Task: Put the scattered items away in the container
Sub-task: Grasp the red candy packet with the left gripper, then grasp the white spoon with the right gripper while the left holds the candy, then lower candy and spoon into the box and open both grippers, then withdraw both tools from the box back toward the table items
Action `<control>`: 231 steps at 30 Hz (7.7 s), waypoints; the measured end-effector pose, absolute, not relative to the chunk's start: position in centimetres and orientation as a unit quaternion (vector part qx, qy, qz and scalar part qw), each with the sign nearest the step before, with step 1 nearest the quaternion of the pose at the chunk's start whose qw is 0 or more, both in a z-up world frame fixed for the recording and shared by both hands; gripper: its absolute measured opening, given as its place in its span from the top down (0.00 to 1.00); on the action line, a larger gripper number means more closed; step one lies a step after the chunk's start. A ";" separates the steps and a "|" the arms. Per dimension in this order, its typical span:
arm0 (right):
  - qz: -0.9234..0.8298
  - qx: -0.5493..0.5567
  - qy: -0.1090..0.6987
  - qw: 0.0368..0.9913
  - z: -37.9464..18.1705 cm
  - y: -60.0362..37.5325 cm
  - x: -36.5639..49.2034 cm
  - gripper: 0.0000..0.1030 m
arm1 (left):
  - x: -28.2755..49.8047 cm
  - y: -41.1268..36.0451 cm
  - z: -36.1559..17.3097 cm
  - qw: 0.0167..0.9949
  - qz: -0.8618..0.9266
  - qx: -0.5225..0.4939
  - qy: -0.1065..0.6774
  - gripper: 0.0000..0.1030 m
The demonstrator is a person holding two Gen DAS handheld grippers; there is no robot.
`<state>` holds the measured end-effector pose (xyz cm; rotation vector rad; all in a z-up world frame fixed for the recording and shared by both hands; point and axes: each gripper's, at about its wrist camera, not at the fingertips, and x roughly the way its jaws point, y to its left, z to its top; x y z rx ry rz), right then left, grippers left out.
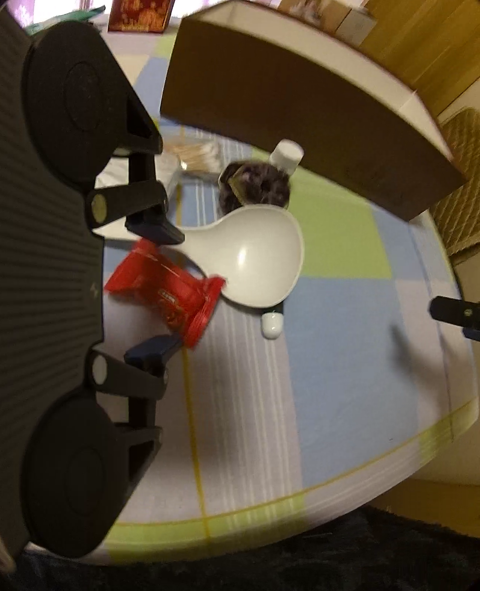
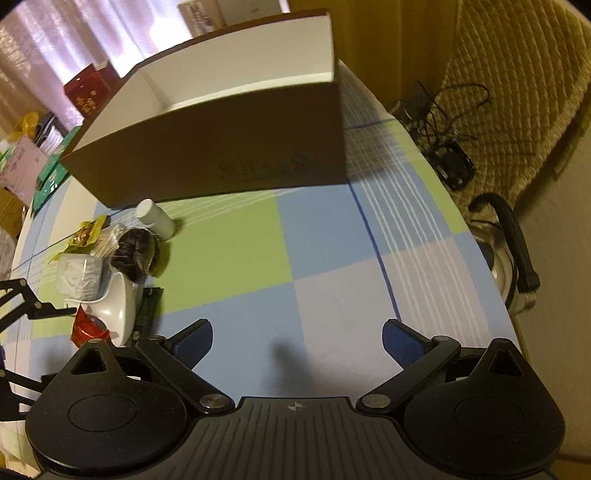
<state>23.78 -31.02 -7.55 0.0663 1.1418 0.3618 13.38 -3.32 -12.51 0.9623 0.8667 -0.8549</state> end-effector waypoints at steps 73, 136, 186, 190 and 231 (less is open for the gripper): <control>0.252 0.214 0.490 0.807 -4.8 -30.4 26.8 0.94 | 18.5 4.1 -4.2 0.873 -0.122 0.124 0.455 0.79; 0.135 0.024 0.446 0.885 -4.0 -21.9 52.9 0.94 | 47.1 -1.7 -6.9 0.875 -0.092 0.153 0.449 0.79; 0.280 -0.137 0.450 0.837 -3.1 -19.0 43.6 0.00 | 42.3 -2.4 -5.0 0.858 -0.072 0.117 0.495 0.08; 0.252 -0.172 0.430 0.850 -2.4 -18.8 42.3 0.00 | 41.1 -2.7 -3.8 0.861 -0.065 0.114 0.491 0.08; 0.206 -0.054 0.380 0.900 3.9 -23.3 32.3 0.00 | 25.4 0.3 3.8 0.903 -0.035 0.061 0.423 0.07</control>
